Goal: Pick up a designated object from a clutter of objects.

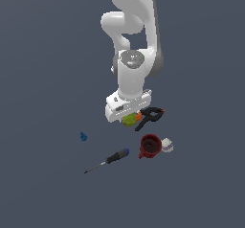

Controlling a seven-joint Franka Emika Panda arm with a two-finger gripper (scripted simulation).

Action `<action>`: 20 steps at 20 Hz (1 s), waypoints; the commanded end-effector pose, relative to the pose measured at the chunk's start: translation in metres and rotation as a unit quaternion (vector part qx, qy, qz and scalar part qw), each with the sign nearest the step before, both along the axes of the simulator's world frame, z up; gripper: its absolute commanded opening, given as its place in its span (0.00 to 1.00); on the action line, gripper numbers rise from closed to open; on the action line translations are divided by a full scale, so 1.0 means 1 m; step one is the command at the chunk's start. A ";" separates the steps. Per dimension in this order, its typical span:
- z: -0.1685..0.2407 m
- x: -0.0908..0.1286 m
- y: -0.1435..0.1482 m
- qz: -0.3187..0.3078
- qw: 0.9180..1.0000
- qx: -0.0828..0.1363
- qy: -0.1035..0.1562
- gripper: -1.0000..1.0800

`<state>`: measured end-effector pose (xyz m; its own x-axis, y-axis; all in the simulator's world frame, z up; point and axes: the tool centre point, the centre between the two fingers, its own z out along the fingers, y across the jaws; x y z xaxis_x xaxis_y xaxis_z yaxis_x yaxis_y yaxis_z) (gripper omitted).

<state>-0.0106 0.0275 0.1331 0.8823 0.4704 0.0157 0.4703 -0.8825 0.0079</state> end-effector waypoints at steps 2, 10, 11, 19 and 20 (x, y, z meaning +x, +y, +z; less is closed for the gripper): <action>0.031 -0.010 0.004 0.000 1.000 0.000 0.000 0.00; 0.107 -0.035 0.014 0.000 1.000 0.000 0.003 0.00; 0.117 -0.037 0.015 0.000 1.000 0.000 0.004 0.00; 0.183 -0.057 0.024 -0.001 1.000 0.000 0.007 0.00; 0.189 -0.059 0.025 -0.001 1.000 0.000 0.007 0.00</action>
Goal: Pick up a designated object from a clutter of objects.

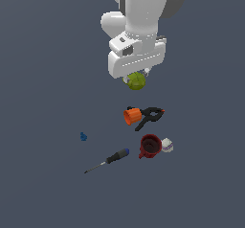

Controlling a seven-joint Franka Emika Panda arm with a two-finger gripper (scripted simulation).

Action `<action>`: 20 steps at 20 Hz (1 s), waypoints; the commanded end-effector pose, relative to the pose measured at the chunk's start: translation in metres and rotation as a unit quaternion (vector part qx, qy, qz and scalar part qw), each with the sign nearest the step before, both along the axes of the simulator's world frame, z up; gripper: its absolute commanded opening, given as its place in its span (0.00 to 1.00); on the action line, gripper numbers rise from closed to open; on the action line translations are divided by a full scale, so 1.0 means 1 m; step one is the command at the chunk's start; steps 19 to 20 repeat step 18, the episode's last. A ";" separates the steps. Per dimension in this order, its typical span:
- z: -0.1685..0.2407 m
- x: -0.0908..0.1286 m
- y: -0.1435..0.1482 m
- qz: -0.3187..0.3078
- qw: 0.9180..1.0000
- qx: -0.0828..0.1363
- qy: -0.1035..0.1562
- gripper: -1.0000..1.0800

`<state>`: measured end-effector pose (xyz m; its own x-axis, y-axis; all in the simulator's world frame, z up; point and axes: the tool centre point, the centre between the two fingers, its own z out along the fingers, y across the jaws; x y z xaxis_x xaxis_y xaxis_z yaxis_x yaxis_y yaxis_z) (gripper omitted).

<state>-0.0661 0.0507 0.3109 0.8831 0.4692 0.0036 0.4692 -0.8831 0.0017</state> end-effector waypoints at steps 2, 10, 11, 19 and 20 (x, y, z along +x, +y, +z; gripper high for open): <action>0.024 -0.006 0.003 0.000 1.000 0.000 0.000 0.00; 0.053 -0.013 0.007 -0.001 1.000 0.000 0.002 0.00; 0.055 -0.013 0.007 -0.001 1.000 0.000 0.002 0.00; 0.055 -0.012 0.007 -0.001 1.000 0.000 0.002 0.00; 0.055 -0.012 0.007 -0.001 1.000 0.000 0.002 0.00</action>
